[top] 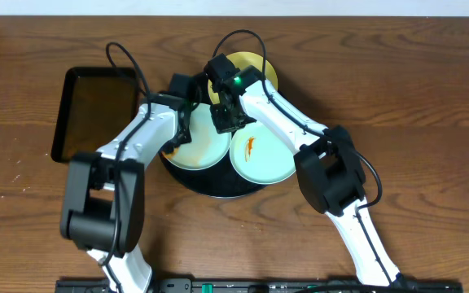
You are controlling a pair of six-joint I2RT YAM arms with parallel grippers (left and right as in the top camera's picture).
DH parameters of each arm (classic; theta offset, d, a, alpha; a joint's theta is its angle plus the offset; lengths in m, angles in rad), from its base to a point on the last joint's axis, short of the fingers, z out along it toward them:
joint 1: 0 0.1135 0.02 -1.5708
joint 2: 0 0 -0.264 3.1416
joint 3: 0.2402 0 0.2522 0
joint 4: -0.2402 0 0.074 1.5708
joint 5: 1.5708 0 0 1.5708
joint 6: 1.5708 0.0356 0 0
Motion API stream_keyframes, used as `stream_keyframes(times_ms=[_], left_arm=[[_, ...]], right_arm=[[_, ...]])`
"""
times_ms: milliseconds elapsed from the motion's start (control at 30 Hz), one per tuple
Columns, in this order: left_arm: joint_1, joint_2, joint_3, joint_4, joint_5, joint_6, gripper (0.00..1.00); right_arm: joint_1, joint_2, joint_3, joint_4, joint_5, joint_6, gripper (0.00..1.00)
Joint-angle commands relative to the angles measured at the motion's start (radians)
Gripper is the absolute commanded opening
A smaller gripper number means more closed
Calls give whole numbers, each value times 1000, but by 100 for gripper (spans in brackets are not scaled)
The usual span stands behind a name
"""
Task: Clean dirty plates on tray and stack at the side
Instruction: 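Scrub the sauce off the light-blue plate with the sponge, then lift the light-blue plate with the right gripper and carry it right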
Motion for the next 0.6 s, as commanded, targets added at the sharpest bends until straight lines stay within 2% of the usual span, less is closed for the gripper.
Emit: stream_keyframes(times_ms=[0, 133, 267, 367, 433, 567], left_arm=[[20, -116, 37, 27, -135, 12, 7], [46, -233, 37, 72, -31, 12, 7], [153, -330, 37, 122, 85, 16, 7], [297, -328, 37, 179, 257, 96, 7], [381, -301, 37, 204, 361, 160, 8], [509, -254, 37, 211, 391, 167, 7]], right_arm=[[-8, 33, -31, -11, 51, -28, 1], [-6, 11, 6, -23, 48, -39, 1], [-6, -52, 55, -31, 74, -79, 1], [-5, -109, 65, -34, 179, -98, 1], [0, -148, 65, -34, 218, -167, 1], [37, -232, 65, -32, 386, -259, 1]])
